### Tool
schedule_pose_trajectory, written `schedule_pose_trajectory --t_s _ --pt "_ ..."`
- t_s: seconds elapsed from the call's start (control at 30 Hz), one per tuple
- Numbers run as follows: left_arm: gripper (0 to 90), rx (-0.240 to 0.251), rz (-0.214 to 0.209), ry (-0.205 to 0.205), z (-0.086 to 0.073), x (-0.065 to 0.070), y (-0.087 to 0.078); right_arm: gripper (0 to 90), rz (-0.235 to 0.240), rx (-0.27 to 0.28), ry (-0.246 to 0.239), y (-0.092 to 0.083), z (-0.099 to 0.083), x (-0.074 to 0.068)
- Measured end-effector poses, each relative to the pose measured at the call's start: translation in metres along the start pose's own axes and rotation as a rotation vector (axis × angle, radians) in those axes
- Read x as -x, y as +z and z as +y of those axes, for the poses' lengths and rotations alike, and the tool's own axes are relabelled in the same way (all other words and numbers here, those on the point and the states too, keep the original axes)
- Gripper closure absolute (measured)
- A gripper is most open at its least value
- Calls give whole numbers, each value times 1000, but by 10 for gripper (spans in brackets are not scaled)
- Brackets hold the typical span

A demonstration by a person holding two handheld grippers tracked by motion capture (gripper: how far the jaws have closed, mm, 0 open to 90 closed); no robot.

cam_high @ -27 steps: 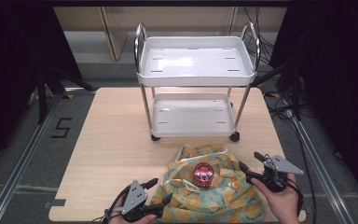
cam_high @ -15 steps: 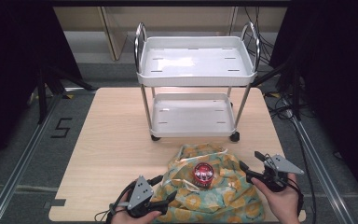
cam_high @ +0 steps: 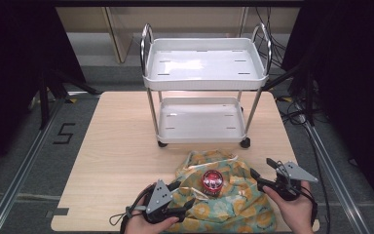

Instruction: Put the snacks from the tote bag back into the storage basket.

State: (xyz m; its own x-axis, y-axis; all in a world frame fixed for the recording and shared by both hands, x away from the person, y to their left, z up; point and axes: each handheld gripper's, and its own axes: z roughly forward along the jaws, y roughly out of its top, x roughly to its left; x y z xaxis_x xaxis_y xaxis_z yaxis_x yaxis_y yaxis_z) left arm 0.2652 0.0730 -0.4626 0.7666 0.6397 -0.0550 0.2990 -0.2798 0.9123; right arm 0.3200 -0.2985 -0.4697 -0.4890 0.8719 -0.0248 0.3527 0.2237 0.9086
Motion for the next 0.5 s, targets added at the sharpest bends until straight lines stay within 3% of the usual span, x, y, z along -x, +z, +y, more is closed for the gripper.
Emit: schedule_pose_trajectory --t_s 0.1,0.23,0.27,0.33,0.37,0.43,0.47,0.5 --pt "331 -10 -4 12 1 0 2 288 -3 3 -4 1 0 0" --pt "333 -22 -7 -2 5 4 7 287 1 -4 -2 0 0 0" --pt "329 -28 1 21 6 4 8 286 0 -3 -7 0 0 0" --pt "320 -32 -5 28 6 5 9 287 0 -13 25 1 -1 -3" --pt "316 -28 -1 13 6 7 10 287 7 -2 3 2 -1 -1" --pt "310 -33 -9 33 7 7 12 287 -4 1 -14 2 -1 0" --pt "310 -41 -9 22 9 9 13 287 -5 0 -11 2 -1 -1" --pt "310 -33 -6 44 10 9 14 286 -3 -8 16 1 -1 -3"
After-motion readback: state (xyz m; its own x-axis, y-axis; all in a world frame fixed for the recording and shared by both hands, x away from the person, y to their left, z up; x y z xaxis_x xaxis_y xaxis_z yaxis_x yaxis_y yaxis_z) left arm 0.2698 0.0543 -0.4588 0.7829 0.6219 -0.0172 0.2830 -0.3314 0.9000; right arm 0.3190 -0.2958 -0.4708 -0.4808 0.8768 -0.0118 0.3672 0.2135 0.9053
